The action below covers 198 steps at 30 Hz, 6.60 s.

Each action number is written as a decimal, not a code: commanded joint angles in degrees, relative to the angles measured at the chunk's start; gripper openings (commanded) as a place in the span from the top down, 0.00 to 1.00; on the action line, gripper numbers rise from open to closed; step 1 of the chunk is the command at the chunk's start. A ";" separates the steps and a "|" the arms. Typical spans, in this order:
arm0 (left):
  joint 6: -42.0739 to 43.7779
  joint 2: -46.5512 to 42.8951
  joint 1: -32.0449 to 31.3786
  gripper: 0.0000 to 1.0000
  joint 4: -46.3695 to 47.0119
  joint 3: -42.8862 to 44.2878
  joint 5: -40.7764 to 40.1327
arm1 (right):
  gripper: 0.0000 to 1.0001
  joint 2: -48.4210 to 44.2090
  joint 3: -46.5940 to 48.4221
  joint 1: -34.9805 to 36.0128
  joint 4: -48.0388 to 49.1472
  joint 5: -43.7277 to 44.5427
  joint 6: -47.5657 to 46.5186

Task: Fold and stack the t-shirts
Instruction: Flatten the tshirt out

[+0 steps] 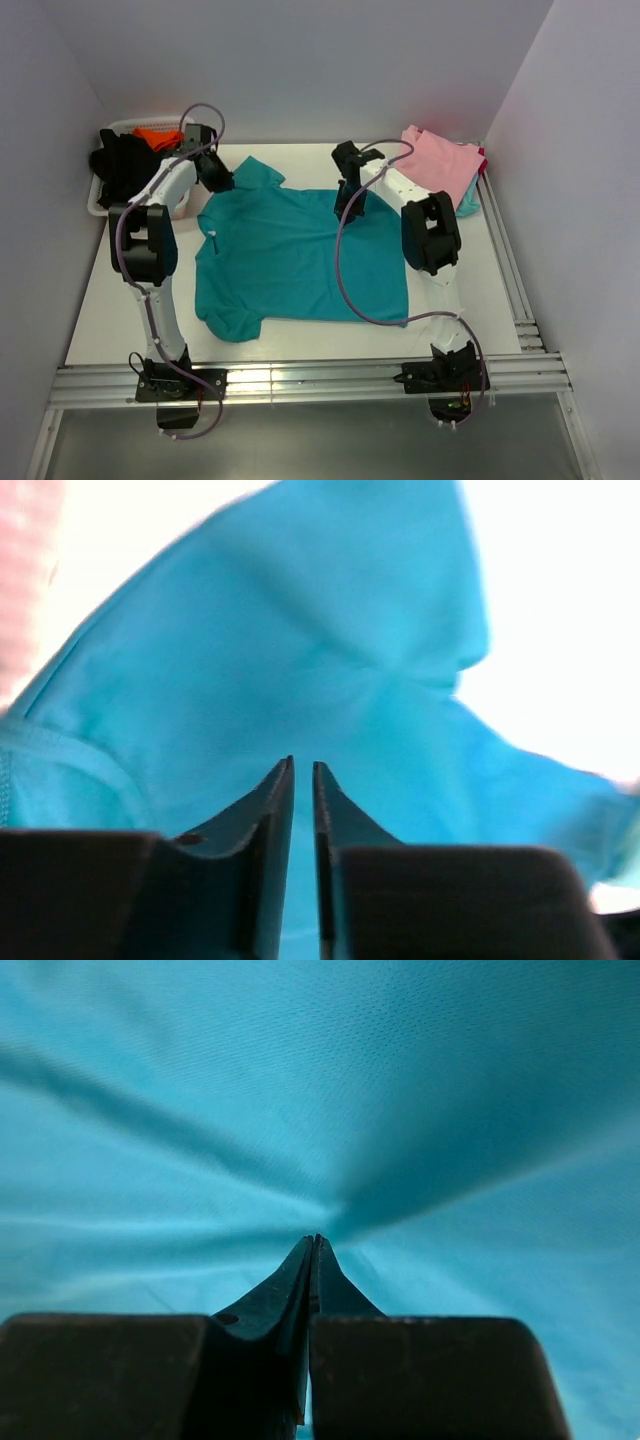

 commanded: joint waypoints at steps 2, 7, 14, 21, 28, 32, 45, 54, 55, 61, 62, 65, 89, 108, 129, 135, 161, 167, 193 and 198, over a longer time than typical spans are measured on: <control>1.18 -6.80 -0.94 0.73 -0.10 4.86 -0.56 | 0.95 -6.30 0.05 -0.02 -0.64 2.81 -2.41; 0.30 -15.56 -1.99 0.07 -2.21 -1.52 -3.54 | 0.45 -12.60 -2.84 -0.02 -1.34 4.91 -3.03; -0.40 -31.31 -5.77 0.01 -0.02 -25.78 -6.45 | 0.39 -28.08 -28.27 0.16 3.74 3.97 -1.10; -1.90 -39.77 -7.36 0.10 4.91 -45.58 -4.69 | 0.77 -34.78 -46.70 4.99 13.50 0.26 3.30; -2.51 -35.99 -8.41 0.18 6.14 -51.20 -4.34 | 1.00 -30.40 -50.66 9.21 16.94 0.17 3.92; -2.07 -36.68 -8.59 0.18 5.26 -53.58 -5.30 | 1.00 -29.33 -53.12 9.65 18.34 -0.18 4.18; 2.67 -66.70 -10.26 0.01 -6.62 -38.20 -17.16 | 1.00 -45.04 -40.04 14.47 3.34 12.97 5.23; -6.71 -61.04 -11.39 0.33 -21.78 -46.02 -11.78 | 0.93 -55.84 -44.85 17.12 -3.63 14.94 6.64; -7.43 -62.25 -11.75 0.33 -26.42 -47.07 -11.90 | 0.83 -57.53 -47.21 17.30 -3.45 14.07 7.34; -16.56 -81.14 -12.10 0.31 -26.73 -59.63 -3.82 | 0.40 -62.64 -52.33 17.38 -4.24 12.39 8.40; -18.05 -82.38 -12.10 0.34 -26.03 -60.96 -3.12 | 0.40 -62.56 -52.51 17.30 -4.33 11.69 8.23; -23.33 -82.57 -12.19 0.38 -27.17 -62.55 -3.55 | 0.40 -62.12 -52.07 17.30 -5.12 11.59 6.73; -29.14 -55.59 -22.82 0.92 -17.58 -61.23 -14.36 | 0.64 -59.04 -52.50 17.21 0.33 11.51 3.48; -41.00 -48.20 -32.84 1.00 -17.14 -70.72 -9.36 | 0.65 -60.00 -56.55 15.89 2.53 10.54 3.30; -37.00 -45.86 -36.28 0.19 -39.66 -33.04 -22.52 | 0.62 -58.00 -49.71 13.26 1.12 12.74 -1.09; -22.76 -35.92 -25.22 0.48 -20.96 -28.28 -18.33 | 0.79 -46.33 -40.39 8.43 5.77 9.50 -7.06; -5.69 16.03 -6.13 1.00 -9.41 6.60 -14.19 | 1.00 12.66 16.74 -3.79 -0.20 1.14 -9.00; -3.92 21.85 -4.72 1.00 -9.16 16.54 -11.20 | 1.00 14.35 18.94 -6.34 3.75 -2.72 -8.47; -8.84 -15.92 -4.02 0.41 -10.74 -4.95 -15.15 | 0.97 -25.19 -26.62 -6.43 15.44 -10.73 -5.58; -10.60 -26.39 -4.10 0.47 -10.47 -19.29 -14.71 | 1.00 -25.55 -35.62 -6.34 19.13 -11.17 -6.19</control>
